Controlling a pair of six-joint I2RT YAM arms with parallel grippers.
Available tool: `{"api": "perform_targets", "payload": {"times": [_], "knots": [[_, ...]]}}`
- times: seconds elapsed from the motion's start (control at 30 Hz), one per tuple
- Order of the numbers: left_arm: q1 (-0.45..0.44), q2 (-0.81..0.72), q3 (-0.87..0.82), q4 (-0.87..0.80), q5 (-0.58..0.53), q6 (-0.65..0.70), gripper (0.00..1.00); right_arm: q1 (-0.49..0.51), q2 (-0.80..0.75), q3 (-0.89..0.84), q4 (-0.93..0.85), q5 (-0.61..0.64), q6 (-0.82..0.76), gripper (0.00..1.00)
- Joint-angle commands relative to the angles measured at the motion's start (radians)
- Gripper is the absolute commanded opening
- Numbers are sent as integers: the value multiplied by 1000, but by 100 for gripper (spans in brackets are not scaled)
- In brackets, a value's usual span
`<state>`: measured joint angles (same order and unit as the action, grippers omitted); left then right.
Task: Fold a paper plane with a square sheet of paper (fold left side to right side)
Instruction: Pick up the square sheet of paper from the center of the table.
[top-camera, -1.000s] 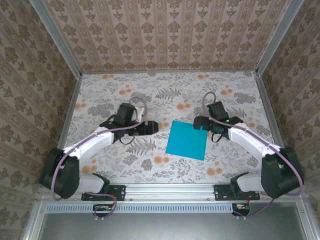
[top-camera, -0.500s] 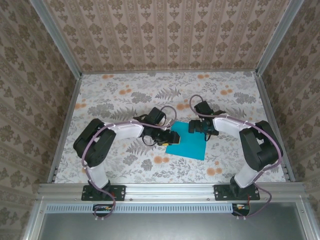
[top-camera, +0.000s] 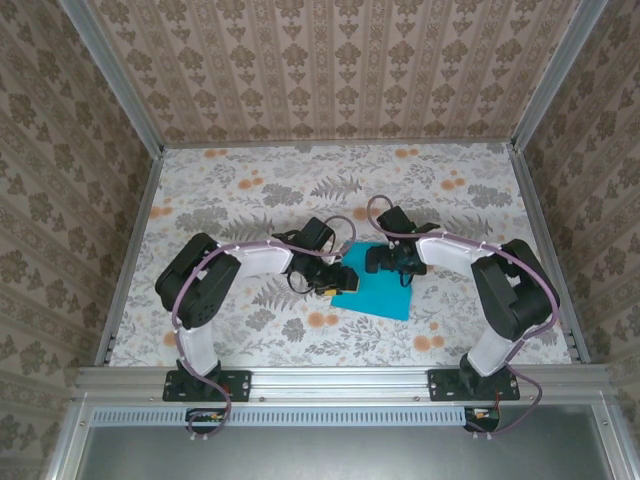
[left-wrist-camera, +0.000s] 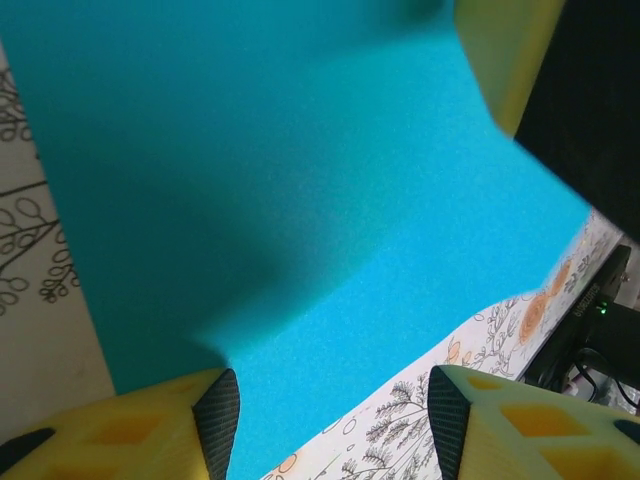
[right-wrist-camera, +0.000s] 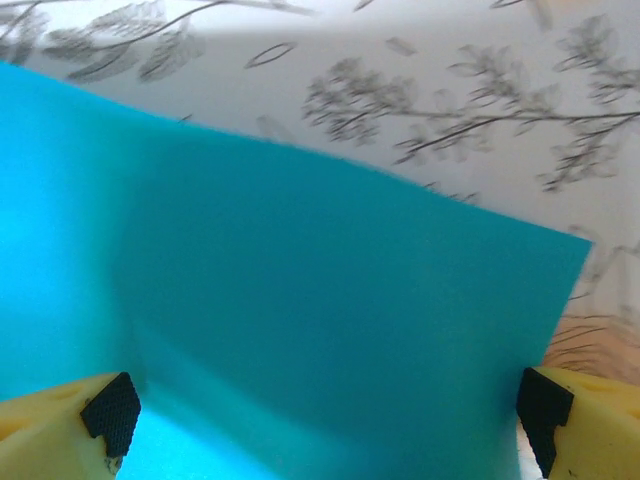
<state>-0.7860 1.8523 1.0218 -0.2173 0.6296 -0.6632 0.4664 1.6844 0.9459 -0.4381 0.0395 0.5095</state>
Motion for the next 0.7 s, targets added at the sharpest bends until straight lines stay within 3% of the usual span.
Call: {"api": "perform_targets", "payload": {"times": [0.0,0.17,0.4,0.53,0.67], "knots": [[-8,31,4,-50,-60,-15,56,35,-9,23,-62,-99,35,98],[-4,5,-4,-23,-77,-17,56,50,-14,31,-93,-124,18,83],[57,-95,-59,77,-62,-28,58,46,-69,45,-93,-211,-8,42],[133,-188,-105,114,-35,-1,61,28,-146,38,-55,-294,-37,31],[238,-309,-166,197,57,34,69,-34,-270,-7,71,-479,-82,25]]}}
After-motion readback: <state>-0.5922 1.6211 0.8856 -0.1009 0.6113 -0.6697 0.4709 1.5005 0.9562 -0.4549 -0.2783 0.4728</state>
